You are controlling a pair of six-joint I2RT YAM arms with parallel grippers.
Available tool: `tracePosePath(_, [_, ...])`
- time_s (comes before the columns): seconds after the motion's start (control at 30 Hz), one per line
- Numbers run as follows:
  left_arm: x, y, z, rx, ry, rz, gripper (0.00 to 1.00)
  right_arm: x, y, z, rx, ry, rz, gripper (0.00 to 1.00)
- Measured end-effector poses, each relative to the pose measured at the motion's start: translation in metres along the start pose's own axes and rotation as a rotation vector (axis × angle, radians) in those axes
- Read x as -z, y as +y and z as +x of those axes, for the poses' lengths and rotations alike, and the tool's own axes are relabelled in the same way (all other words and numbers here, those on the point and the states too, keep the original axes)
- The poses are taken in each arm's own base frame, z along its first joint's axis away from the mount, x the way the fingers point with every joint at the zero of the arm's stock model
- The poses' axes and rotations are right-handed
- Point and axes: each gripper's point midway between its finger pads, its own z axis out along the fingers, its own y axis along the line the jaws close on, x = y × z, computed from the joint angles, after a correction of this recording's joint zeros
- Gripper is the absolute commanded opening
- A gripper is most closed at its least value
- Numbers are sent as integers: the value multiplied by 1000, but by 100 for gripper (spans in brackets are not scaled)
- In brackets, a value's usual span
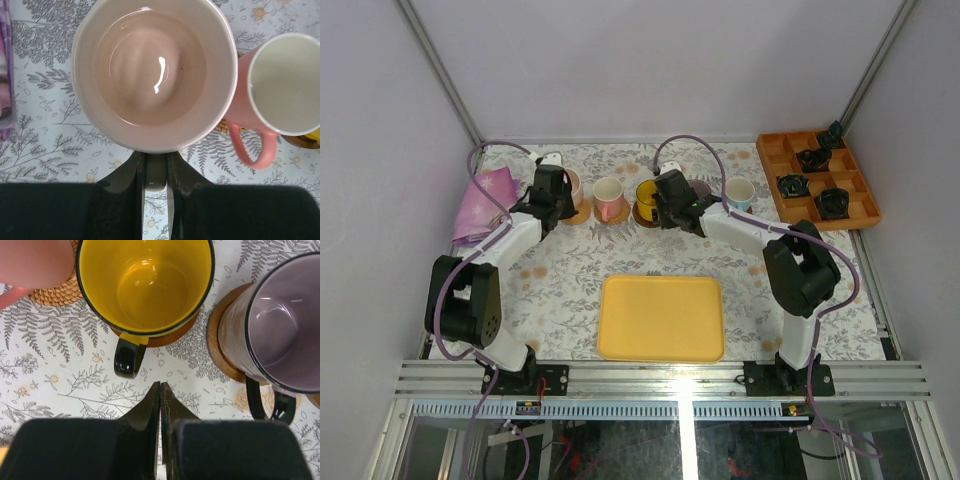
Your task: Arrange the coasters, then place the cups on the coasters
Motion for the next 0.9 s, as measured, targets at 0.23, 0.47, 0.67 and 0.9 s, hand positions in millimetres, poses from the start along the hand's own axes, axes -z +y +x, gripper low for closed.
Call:
tracePosePath(0.23, [-4,1,1,4,8,5,0,-6,3,-7,-2,-14,-4,0])
tracePosePath(0.47, [-5,3,2,6,10,3,0,-13,9,-6,0,-6,-29,0])
tracePosePath(0.67, [-6,6,1,8,10,-2,0,-16,13,-2,2,9,-50,0])
tracePosePath(0.9, [-8,8,3,9,16,-6,0,-16,16,-2,1,12,-65,0])
